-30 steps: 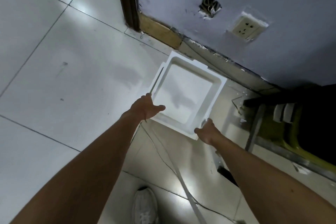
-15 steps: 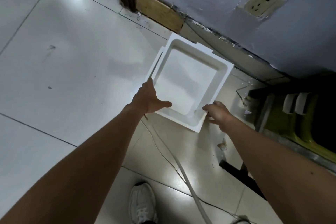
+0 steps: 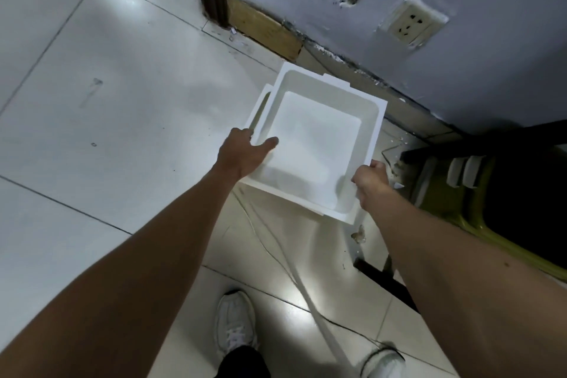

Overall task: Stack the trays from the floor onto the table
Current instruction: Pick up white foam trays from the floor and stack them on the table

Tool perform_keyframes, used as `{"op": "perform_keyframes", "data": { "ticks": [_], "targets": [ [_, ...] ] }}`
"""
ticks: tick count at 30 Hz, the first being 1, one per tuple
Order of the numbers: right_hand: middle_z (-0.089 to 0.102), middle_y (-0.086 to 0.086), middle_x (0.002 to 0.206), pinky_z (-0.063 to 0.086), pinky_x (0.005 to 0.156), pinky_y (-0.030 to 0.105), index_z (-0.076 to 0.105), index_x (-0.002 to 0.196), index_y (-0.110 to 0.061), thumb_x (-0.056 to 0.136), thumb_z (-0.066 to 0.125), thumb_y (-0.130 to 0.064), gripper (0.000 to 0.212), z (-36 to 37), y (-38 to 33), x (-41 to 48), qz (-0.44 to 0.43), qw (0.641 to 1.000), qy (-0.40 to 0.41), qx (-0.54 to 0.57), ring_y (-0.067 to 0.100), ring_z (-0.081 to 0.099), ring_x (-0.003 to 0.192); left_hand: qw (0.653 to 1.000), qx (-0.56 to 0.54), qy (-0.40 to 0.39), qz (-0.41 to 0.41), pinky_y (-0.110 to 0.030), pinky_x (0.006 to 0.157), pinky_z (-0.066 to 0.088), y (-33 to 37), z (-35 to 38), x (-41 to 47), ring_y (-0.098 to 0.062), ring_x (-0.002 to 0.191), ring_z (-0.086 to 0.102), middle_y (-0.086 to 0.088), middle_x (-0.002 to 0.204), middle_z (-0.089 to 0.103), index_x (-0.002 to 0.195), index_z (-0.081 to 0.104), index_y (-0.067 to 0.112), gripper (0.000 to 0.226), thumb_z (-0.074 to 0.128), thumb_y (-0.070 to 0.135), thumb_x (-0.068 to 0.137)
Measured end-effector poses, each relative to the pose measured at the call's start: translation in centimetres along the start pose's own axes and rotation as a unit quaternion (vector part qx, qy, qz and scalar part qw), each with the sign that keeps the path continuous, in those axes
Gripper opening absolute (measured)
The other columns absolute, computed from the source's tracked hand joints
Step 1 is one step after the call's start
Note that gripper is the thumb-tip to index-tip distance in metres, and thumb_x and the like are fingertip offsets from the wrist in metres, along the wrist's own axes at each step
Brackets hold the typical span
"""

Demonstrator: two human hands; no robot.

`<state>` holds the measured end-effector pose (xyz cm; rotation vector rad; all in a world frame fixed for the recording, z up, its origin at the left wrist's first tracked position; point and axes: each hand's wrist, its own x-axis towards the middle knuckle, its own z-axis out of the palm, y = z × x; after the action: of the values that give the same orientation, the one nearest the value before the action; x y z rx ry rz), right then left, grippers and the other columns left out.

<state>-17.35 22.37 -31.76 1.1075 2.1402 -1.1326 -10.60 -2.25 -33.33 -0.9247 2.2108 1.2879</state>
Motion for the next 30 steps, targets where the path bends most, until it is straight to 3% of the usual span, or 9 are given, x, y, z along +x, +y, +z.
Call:
{"op": "perform_keyframes", "data": {
  "ticks": [2, 5, 8, 11, 15, 17, 22, 27, 30],
  "targets": [
    [0.058, 0.008, 0.117, 0.048, 0.081, 0.033, 0.047, 0.131, -0.016, 0.093, 0.037, 0.002, 0.043, -1.0, -1.1, -1.4, -0.007, 1.0, -0.001, -0.001, 0.025, 0.054, 0.096, 0.999, 0.036, 0.02, 0.016, -0.037, 0.095, 0.046, 1.3, -1.2, -0.9, -0.034, 0.114, 0.06, -0.015, 0.121, 0.063, 0.123, 0.064, 0.006, 0.06, 0.055, 0.057, 0.092],
    [0.06, 0.009, 0.118, 0.047, 0.073, 0.032, 0.049, 0.124, -0.017, 0.093, 0.037, -0.001, 0.037, -3.1, -3.3, -4.0, -0.024, 1.0, 0.006, 0.008, 0.024, 0.055, 0.09, 0.99, 0.122, 0.053, 0.039, -0.037, 0.087, 0.046, 4.1, -2.7, -3.0, -0.038, 0.107, 0.061, -0.018, 0.114, 0.061, 0.118, 0.063, 0.004, 0.042, 0.049, 0.039, 0.099],
    [0.06, 0.007, 0.12, 0.05, 0.085, 0.036, 0.049, 0.121, -0.019, 0.093, 0.037, -0.003, 0.034, -5.4, -5.4, -6.8, -0.033, 0.999, 0.024, 0.029, 0.027, 0.056, 0.1, 0.978, 0.177, 0.079, 0.077, -0.04, 0.086, 0.044, 7.4, -4.1, -5.7, -0.041, 0.107, 0.058, -0.019, 0.116, 0.058, 0.119, 0.055, 0.002, 0.034, 0.045, 0.029, 0.102],
    [0.057, 0.004, 0.117, 0.05, 0.094, 0.04, 0.044, 0.115, -0.024, 0.094, 0.038, -0.004, 0.03, -8.3, -7.9, -10.6, -0.043, 0.998, 0.028, 0.043, 0.027, 0.055, 0.103, 0.969, 0.19, 0.106, 0.12, -0.039, 0.074, 0.04, 10.4, -6.1, -8.8, -0.043, 0.097, 0.061, -0.02, 0.108, 0.063, 0.115, 0.048, 0.003, 0.028, 0.039, 0.027, 0.105],
    [0.058, 0.004, 0.116, 0.047, 0.087, 0.034, 0.044, 0.134, -0.018, 0.094, 0.038, -0.004, 0.043, -13.0, -10.7, -16.1, -0.082, 0.996, 0.02, -0.002, 0.028, 0.054, 0.101, 0.952, 0.232, 0.099, 0.173, -0.039, 0.066, 0.038, 14.2, -9.8, -13.6, -0.045, 0.086, 0.062, -0.025, 0.098, 0.065, 0.113, 0.042, 0.002, 0.029, 0.032, 0.028, 0.107],
    [0.059, 0.008, 0.125, 0.046, 0.087, 0.035, 0.038, 0.136, -0.016, 0.094, 0.044, -0.007, 0.043, -14.6, -11.4, -18.8, -0.116, 0.989, 0.027, -0.082, 0.032, 0.056, 0.105, 0.947, 0.237, 0.108, 0.19, -0.039, 0.064, 0.04, 15.7, -11.5, -16.0, -0.045, 0.083, 0.062, -0.026, 0.096, 0.065, 0.113, 0.042, 0.001, 0.029, 0.032, 0.027, 0.107],
    [0.056, 0.016, 0.132, 0.042, 0.076, 0.035, 0.028, 0.143, -0.009, 0.096, 0.05, -0.011, 0.052, -18.9, -13.7, -26.4, -0.206, 0.931, 0.07, -0.293, 0.04, 0.058, 0.113, 0.954, 0.2, 0.128, 0.183, -0.045, 0.066, 0.053, 19.0, -16.1, -23.1, -0.042, 0.074, 0.062, -0.026, 0.092, 0.065, 0.111, 0.042, 0.002, 0.029, 0.033, 0.029, 0.106],
    [0.053, 0.015, 0.132, 0.052, 0.081, 0.044, 0.014, 0.152, -0.005, 0.092, 0.048, -0.004, 0.069, -23.4, -16.7, -33.1, -0.324, 0.865, 0.077, -0.376, 0.039, 0.063, 0.102, 0.949, 0.2, 0.172, 0.171, -0.038, 0.058, 0.036, 22.9, -20.9, -30.0, -0.038, 0.068, 0.053, -0.027, 0.088, 0.062, 0.108, 0.044, -0.002, 0.028, 0.034, 0.025, 0.106],
    [0.047, 0.015, 0.139, 0.05, 0.078, 0.043, 0.001, 0.157, -0.006, 0.096, 0.053, -0.007, 0.08, -27.7, -18.1, -37.1, -0.371, 0.845, 0.094, -0.375, 0.037, 0.063, 0.101, 0.937, 0.222, 0.199, 0.183, -0.038, 0.058, 0.039, 26.9, -23.0, -34.6, -0.038, 0.068, 0.053, -0.026, 0.086, 0.061, 0.106, 0.045, -0.002, 0.025, 0.035, 0.021, 0.105]
  ]
}}
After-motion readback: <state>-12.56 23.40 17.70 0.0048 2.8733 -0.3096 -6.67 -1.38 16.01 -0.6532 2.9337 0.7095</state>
